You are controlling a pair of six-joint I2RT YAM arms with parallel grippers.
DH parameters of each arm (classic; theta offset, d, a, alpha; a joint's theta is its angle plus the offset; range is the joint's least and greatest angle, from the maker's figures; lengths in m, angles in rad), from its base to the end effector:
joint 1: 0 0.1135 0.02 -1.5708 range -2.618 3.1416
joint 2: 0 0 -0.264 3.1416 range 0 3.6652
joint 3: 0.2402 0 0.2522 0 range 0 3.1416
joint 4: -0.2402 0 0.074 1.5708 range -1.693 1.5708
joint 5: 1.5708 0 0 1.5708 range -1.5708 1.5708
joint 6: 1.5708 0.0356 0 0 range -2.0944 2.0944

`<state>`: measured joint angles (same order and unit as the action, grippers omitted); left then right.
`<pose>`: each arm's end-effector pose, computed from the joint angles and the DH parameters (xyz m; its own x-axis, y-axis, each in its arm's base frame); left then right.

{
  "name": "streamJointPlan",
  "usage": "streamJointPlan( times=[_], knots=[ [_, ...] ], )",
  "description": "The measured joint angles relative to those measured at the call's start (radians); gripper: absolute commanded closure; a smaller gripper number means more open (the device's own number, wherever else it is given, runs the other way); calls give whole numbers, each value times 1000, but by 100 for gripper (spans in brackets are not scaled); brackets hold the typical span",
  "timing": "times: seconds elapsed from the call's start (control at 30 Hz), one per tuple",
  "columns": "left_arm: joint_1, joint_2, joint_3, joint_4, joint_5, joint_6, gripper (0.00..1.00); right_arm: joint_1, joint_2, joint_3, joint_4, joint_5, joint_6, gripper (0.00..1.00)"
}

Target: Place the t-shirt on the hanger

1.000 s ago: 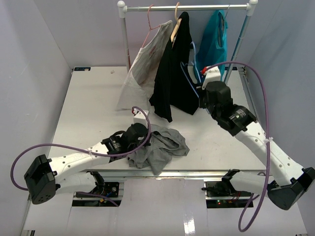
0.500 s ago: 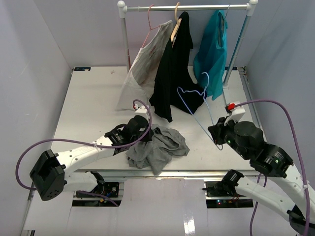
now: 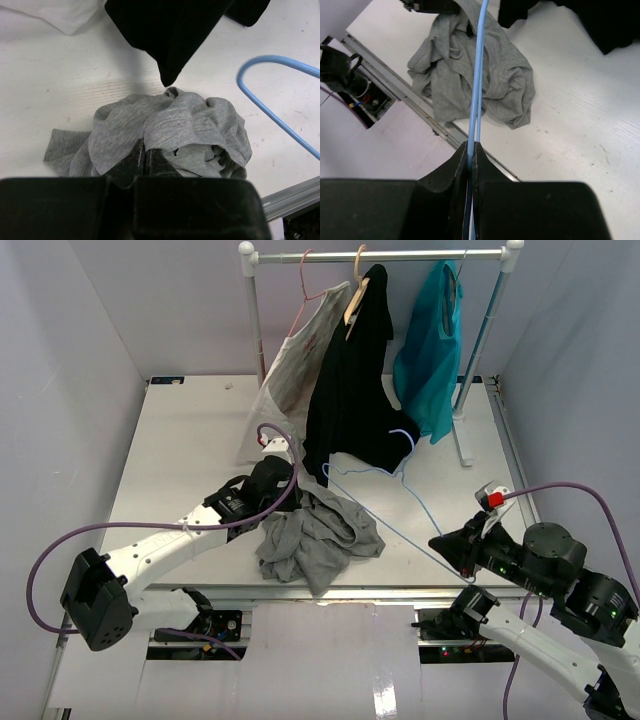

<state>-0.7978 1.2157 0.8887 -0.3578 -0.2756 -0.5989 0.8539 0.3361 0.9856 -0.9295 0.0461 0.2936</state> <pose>0.1908 -0.1817 0.2707 -0.6701 -0.0899 -0.7368 0.1984 0.9348 -0.2945 0.0241 0.0252 0.3662 -0.3833 0.0002 -0.9236 -0.6404 0.7205 0.2659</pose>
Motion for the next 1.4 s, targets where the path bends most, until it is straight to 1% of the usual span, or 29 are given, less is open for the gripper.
streamJointPlan(
  times=[0.17, 0.33, 0.6, 0.93, 1.13, 1.4],
  knots=[
    [4, 3, 21, -36, 0, 1, 100, 0, -20, 17, -13, -119, -27, 92],
    [4, 3, 42, -49, 1, 7, 100, 0, -27, -14, -12, -176, -44, 92],
    [5, 3, 45, -55, 8, 14, 100, -1, -41, -86, -10, -188, -51, 92],
    [5, -31, 47, -62, 63, 36, 100, -1, -25, -211, 79, -210, -66, 92],
    [5, -59, 74, -58, 149, 83, 100, -1, -14, -270, 198, -272, -66, 92],
    [7, -103, 126, -44, 334, 128, 100, -2, 24, -381, 427, -336, -52, 92]
  ],
)
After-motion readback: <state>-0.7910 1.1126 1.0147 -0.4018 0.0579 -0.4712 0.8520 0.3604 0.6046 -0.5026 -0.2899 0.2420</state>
